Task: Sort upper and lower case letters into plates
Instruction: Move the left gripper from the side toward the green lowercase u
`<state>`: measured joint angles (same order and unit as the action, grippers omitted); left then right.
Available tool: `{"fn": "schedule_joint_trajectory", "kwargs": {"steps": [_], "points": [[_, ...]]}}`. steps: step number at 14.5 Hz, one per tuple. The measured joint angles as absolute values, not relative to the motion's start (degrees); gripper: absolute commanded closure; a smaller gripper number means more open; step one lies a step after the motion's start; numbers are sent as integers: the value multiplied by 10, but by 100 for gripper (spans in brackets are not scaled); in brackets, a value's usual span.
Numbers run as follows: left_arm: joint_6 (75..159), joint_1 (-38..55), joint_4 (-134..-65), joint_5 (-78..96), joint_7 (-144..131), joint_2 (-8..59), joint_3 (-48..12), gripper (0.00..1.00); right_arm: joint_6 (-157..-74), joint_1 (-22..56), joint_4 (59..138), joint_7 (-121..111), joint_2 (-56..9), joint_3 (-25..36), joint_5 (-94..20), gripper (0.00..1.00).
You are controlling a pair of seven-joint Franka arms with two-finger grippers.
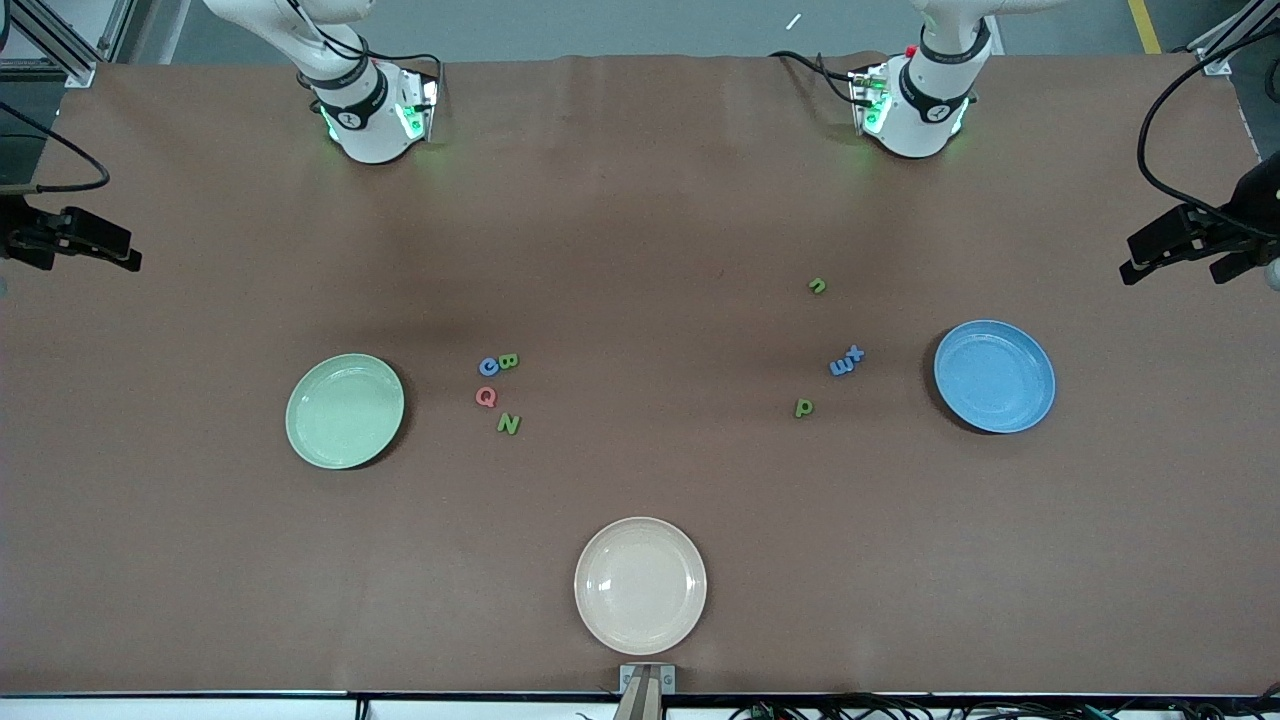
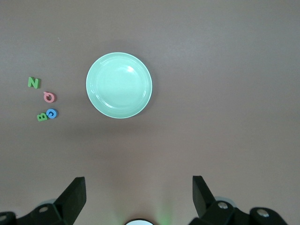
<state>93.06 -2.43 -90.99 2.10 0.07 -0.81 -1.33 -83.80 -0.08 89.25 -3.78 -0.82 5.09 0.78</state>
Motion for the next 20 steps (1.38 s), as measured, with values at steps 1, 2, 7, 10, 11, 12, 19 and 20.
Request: {"fn": "schedule_joint_trajectory", "kwargs": {"steps": [1, 2, 7, 10, 11, 12, 19, 20], "points": [[930, -24, -910, 21, 1, -7, -13, 0, -835, -1, 894, -38, -6, 51, 7, 0], [929, -24, -910, 21, 1, -4, -14, 0, -831, -1, 895, -38, -5, 50, 7, 0], [927, -16, -912, 21, 0, 39, -28, 0, -830, -1, 897, -38, 1, 50, 6, 0], [927, -12, -912, 21, 0, 54, -36, 0, -842, -1, 908, -38, 15, 50, 4, 0], [925, -12, -912, 21, 0, 57, -38, 0, -851, -1, 920, -38, 24, 50, 3, 0], [921, -12, -912, 21, 0, 60, -39, 0, -860, -1, 932, -38, 34, 50, 1, 0], [906, -9, -944, 40, -97, 69, -95, 0, -875, 0, 956, -38, 54, 49, -9, 0], [912, -8, -955, 41, -122, 70, -116, 0, -877, 0, 956, -38, 54, 48, -9, 0]]}}
